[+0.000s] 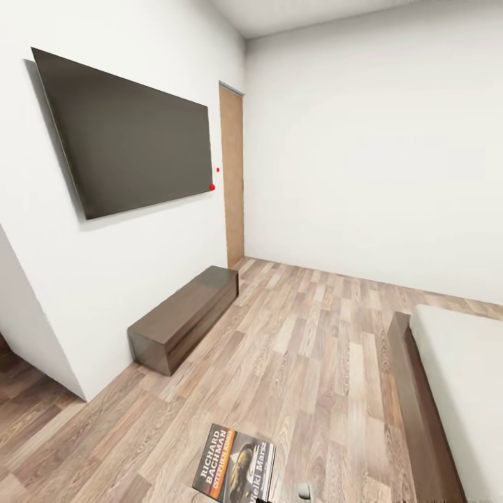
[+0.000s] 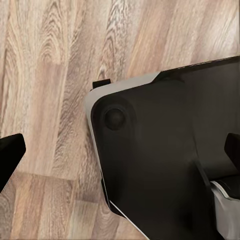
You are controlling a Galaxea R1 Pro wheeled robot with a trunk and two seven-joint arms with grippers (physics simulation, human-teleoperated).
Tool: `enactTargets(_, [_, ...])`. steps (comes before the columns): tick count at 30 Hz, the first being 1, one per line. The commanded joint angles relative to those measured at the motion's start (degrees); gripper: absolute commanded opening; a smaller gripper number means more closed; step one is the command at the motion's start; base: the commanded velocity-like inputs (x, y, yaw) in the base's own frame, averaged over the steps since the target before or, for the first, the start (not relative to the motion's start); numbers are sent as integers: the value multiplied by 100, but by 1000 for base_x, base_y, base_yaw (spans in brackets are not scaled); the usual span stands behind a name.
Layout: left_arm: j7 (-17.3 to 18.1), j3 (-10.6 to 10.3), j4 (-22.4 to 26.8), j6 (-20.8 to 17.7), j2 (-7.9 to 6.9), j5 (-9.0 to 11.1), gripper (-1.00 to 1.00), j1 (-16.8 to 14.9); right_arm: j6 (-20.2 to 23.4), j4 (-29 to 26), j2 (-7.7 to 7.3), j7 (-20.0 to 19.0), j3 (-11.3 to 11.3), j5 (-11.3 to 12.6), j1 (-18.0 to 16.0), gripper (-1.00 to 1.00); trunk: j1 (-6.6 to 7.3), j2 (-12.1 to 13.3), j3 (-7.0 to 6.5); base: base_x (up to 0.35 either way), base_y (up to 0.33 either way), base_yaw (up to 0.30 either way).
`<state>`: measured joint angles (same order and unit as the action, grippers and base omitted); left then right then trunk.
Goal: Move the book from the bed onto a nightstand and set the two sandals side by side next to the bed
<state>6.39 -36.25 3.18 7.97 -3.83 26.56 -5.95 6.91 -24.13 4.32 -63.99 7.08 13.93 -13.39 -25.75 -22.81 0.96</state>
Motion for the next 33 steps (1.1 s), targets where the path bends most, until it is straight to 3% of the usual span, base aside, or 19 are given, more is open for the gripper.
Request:
enactTargets(1, [21,-42,-2,15,-3,60,100,-2,59,37,5,-23,31,28,-6,-100,-3,-11,10,0,0,-279])
enactTargets(33, [13,-40,-2,212,5,69,100,-2,49,269,-8,-17,84,90,-6,-100,-3,-11,30,0,0,-259])
